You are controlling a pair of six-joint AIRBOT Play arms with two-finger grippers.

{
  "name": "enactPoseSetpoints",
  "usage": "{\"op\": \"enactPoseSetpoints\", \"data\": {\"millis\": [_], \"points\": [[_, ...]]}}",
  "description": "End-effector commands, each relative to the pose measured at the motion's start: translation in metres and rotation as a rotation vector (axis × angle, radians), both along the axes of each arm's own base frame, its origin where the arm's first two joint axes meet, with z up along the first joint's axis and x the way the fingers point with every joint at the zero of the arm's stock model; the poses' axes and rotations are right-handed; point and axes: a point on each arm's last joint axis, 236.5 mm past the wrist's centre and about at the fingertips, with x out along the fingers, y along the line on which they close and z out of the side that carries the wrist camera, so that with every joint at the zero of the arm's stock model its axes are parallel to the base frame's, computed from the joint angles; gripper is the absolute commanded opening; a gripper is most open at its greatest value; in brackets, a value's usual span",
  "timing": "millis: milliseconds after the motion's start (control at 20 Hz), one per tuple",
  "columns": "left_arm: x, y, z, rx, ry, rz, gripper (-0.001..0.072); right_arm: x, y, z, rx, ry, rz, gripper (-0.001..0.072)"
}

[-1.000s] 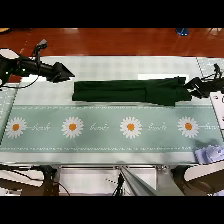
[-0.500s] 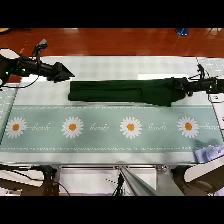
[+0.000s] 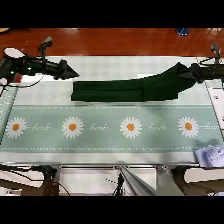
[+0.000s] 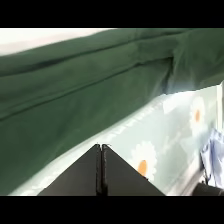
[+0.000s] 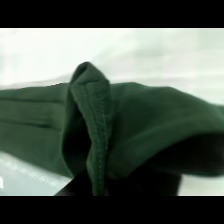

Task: Fold the shirts.

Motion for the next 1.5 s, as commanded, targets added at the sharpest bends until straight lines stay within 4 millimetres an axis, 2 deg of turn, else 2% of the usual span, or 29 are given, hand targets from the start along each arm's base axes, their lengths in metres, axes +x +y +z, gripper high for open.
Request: {"op": "enactPoseSetpoints", "data": {"millis": [0, 300, 500, 800, 950, 1200, 1350, 1450], "points": [[-0.011, -0.035, 0.003, -0.018, -0.001, -0.066, 0.002, -0.025, 0.01, 0.026, -0.041, 0.037, 0.027, 0.0031], [-0.042, -0.103, -0.012, -0.014, 0.036, -0.193, 0.0019, -0.06, 0.006, 0.037, -0.196, 0.12, 0.037, 0.003], [-0.065, -0.15, -0.013, -0.008, 0.016, -0.268, 0.002, -0.076, 0.002, 0.055, -0.243, 0.122, 0.018, 0.003], [-0.097, -0.226, -0.016, -0.005, -0.009, -0.291, 0.002, -0.102, -0.007, 0.071, -0.331, 0.137, 0.011, 0.003], [-0.12, -0.261, -0.028, 0.002, -0.002, -0.323, 0.002, -0.111, -0.004, 0.084, -0.34, 0.117, 0.008, 0.003], [-0.159, -0.304, -0.062, 0.025, 0.064, -0.352, 0.002, -0.125, 0.0, 0.109, -0.359, 0.069, -0.019, 0.003], [-0.18, -0.341, -0.065, -0.041, 0.092, -0.326, 0.002, -0.134, 0.003, 0.119, -0.359, 0.064, -0.029, 0.003], [-0.185, -0.361, -0.067, -0.074, 0.091, -0.278, 0.002, -0.144, 0.007, 0.122, -0.357, 0.074, -0.019, 0.003]]}}
